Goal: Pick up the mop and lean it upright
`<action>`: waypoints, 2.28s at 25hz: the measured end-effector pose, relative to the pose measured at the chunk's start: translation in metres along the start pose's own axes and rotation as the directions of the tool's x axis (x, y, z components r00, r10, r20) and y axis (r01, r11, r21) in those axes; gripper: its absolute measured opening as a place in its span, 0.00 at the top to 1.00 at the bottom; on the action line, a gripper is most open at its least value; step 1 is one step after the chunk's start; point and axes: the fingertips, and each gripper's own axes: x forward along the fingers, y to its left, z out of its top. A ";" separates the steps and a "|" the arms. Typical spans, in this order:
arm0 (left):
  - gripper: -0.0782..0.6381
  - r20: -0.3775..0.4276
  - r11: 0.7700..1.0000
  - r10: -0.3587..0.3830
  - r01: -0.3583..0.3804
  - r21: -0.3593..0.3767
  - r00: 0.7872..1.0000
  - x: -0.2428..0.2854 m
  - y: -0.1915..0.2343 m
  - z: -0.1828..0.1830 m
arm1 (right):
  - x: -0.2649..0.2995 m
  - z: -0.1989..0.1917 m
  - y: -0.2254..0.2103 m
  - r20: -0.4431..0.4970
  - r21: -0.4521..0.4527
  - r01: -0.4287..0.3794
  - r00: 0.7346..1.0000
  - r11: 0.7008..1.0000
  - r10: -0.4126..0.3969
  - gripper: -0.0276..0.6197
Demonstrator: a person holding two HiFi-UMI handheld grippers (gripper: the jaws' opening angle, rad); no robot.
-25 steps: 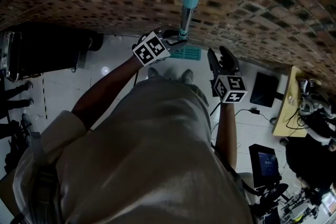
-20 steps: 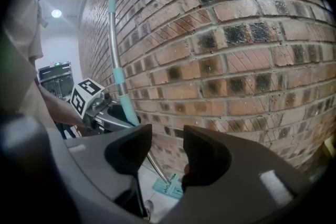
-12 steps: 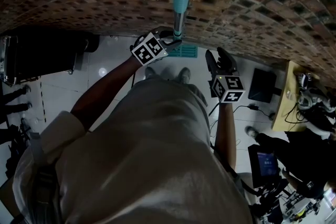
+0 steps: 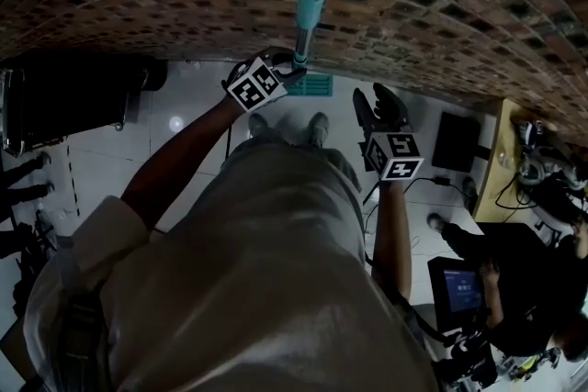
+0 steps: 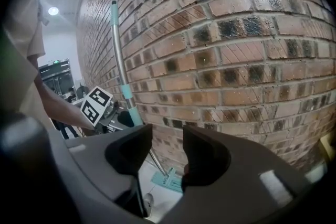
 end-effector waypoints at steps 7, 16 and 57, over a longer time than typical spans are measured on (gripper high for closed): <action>0.69 -0.057 1.000 0.006 -0.006 -0.003 0.998 0.019 0.005 -0.025 | 0.000 0.016 0.008 0.024 -0.061 -0.032 0.999 0.998 0.033 0.67; 0.69 -0.107 1.000 0.017 -0.015 0.016 0.994 0.041 0.003 -0.033 | 0.032 0.055 0.063 0.031 -0.234 -0.214 0.973 0.949 0.227 0.67; 0.60 -0.166 0.995 0.083 -0.090 -0.035 0.983 0.021 0.007 -0.095 | 0.105 0.002 0.100 -0.104 -0.389 -0.356 0.934 0.850 0.343 0.80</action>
